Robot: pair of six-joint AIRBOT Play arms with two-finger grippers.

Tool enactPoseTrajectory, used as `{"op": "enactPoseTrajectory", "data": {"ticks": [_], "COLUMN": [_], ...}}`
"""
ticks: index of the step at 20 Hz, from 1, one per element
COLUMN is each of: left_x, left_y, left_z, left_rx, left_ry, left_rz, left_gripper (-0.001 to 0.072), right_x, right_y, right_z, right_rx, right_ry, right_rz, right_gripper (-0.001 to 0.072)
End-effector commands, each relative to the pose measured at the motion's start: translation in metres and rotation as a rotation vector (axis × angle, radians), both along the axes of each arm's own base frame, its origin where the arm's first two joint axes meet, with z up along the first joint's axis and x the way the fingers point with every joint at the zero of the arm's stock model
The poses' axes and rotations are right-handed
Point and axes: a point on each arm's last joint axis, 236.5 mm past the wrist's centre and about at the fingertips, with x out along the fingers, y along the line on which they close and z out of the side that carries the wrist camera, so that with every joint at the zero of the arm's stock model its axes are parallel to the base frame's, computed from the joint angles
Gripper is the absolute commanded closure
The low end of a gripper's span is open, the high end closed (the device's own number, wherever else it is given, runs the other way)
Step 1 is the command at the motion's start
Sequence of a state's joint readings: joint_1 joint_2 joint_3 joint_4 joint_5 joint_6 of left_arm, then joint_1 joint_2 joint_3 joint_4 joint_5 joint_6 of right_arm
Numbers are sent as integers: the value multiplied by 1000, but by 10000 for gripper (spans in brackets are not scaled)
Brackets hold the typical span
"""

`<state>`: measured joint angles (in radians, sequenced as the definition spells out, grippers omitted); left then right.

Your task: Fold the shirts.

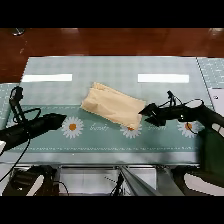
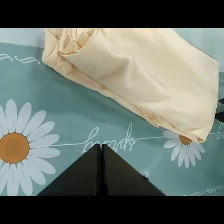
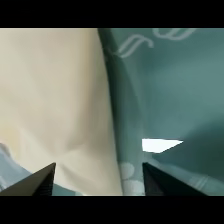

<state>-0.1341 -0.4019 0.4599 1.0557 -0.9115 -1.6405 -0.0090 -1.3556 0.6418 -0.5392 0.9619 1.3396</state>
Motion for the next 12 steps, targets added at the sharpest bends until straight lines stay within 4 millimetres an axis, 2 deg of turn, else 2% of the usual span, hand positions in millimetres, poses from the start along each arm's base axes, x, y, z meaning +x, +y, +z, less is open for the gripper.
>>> {"op": "enactPoseTrajectory", "data": {"ticks": [1,2,3,4,5,8,10,12], "left_x": [3,4,6,8,9,9,9,9], "left_y": [1,1,2,2,2,2,2,2], "left_z": [2,3,5,6,7,7,7,7], "left_rx": [-3,-4,-6,-8,-8,-8,-8,-5], "left_ry": [-11,-19,-29,-37,-41,-41,-41,-43], "left_rz": [7,11,17,22,24,24,24,22], "left_gripper": [684,684,684,684,684,684,684,683], "right_x": [11,13,18,22,29,56,71,87], "right_y": [23,31,40,48,55,59,58,53], "right_z": [-2,0,2,7,15,46,81,130], "right_rx": [53,46,42,42,35,-4,-43,-99], "right_ry": [8,-6,-25,-48,-103,-204,-265,-330], "right_rz": [90,120,145,169,215,282,364,428], "right_gripper": [97,97,178,411,693,694,693,694]}}
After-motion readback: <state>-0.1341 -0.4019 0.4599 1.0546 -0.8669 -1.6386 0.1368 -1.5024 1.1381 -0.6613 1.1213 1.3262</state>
